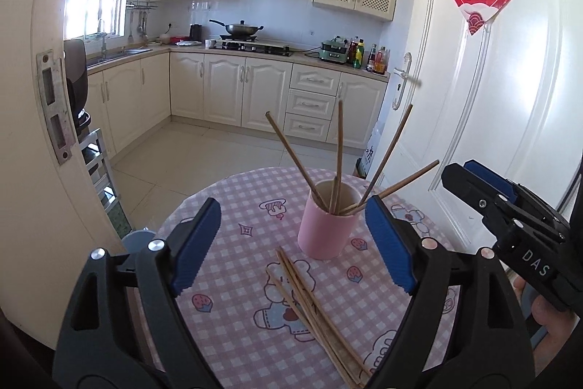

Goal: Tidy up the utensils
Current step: 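Withdraw both open tools up and away from the pink cup, then lower both open tools toward the remaining chopstick pile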

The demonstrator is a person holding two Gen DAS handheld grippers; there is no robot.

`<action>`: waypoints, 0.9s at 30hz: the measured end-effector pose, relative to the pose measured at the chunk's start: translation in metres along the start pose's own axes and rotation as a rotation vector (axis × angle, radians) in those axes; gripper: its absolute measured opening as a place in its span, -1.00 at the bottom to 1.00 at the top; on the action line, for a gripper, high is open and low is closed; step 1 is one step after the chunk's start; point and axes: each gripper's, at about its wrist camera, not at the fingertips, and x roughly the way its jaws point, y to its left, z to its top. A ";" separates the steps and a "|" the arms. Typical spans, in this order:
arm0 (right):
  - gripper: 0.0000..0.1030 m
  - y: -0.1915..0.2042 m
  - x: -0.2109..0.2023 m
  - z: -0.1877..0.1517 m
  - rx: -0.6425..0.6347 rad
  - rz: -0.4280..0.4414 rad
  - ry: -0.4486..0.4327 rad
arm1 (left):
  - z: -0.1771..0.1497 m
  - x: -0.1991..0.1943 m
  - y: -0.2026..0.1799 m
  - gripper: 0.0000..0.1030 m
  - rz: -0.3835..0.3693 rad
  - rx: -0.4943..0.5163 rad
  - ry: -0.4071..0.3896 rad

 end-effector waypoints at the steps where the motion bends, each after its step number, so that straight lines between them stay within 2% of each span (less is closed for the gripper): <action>1: -0.05 0.002 -0.001 -0.004 0.002 0.002 0.007 | -0.003 0.002 0.003 0.56 0.006 -0.007 0.016; 8: -0.05 0.008 0.009 -0.040 -0.008 0.026 0.108 | -0.034 0.021 0.021 0.56 -0.026 -0.053 0.154; 14: -0.05 0.011 0.036 -0.081 -0.030 0.031 0.239 | -0.067 0.050 0.030 0.55 -0.044 -0.078 0.276; 16: -0.05 0.011 0.049 -0.095 -0.035 0.032 0.299 | -0.078 0.061 0.030 0.45 -0.054 -0.088 0.318; 18: -0.05 0.011 0.064 -0.109 -0.033 0.044 0.373 | -0.087 0.072 0.032 0.23 -0.075 -0.102 0.365; 20: -0.05 0.010 0.074 -0.120 -0.035 0.051 0.423 | -0.097 0.082 0.033 0.14 -0.093 -0.122 0.402; 27: -0.05 0.012 0.093 -0.140 -0.044 0.078 0.519 | -0.114 0.098 0.038 0.13 -0.081 -0.146 0.449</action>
